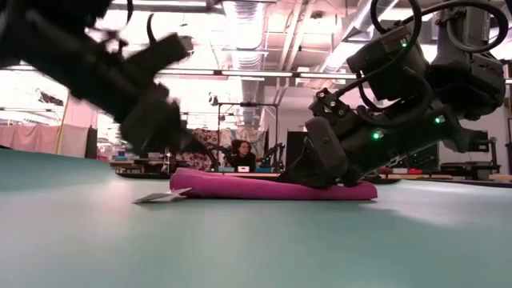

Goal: Roll towel
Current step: Roll the pink towel

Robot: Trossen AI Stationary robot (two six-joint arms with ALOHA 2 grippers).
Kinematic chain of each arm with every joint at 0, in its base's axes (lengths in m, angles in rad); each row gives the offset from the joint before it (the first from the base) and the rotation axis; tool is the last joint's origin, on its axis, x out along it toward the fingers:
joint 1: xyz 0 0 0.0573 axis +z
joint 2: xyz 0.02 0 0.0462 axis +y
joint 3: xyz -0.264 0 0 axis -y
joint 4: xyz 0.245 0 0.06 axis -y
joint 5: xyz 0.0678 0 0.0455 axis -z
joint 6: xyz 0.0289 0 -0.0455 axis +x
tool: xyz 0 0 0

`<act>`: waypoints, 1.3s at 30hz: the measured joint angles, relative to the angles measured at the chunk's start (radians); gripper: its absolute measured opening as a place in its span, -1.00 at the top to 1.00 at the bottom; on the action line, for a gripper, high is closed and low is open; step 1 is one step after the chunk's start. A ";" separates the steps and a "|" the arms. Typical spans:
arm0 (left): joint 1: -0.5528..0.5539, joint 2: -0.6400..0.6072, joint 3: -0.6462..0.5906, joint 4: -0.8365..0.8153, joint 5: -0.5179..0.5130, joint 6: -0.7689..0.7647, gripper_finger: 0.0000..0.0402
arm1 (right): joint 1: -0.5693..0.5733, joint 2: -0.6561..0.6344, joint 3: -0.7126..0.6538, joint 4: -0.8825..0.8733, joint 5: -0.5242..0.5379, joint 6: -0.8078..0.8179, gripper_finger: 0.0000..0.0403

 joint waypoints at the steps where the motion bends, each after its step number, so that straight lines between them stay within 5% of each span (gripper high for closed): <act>1: -0.005 -0.015 0.000 0.021 -0.034 -0.042 1.00 | 0.000 0.000 0.000 -0.002 0.000 0.000 0.17; 13: -0.028 0.207 -0.031 0.351 -0.066 -0.240 1.00 | 0.000 0.003 -0.003 0.005 0.000 0.003 0.17; 22: -0.022 0.273 -0.027 0.286 -0.059 -0.381 1.00 | 0.019 -0.009 -0.004 0.005 0.019 -0.002 0.18; 39: -0.024 0.271 -0.029 0.266 0.029 -0.369 1.00 | 0.114 -0.154 -0.006 0.009 0.117 -0.252 0.27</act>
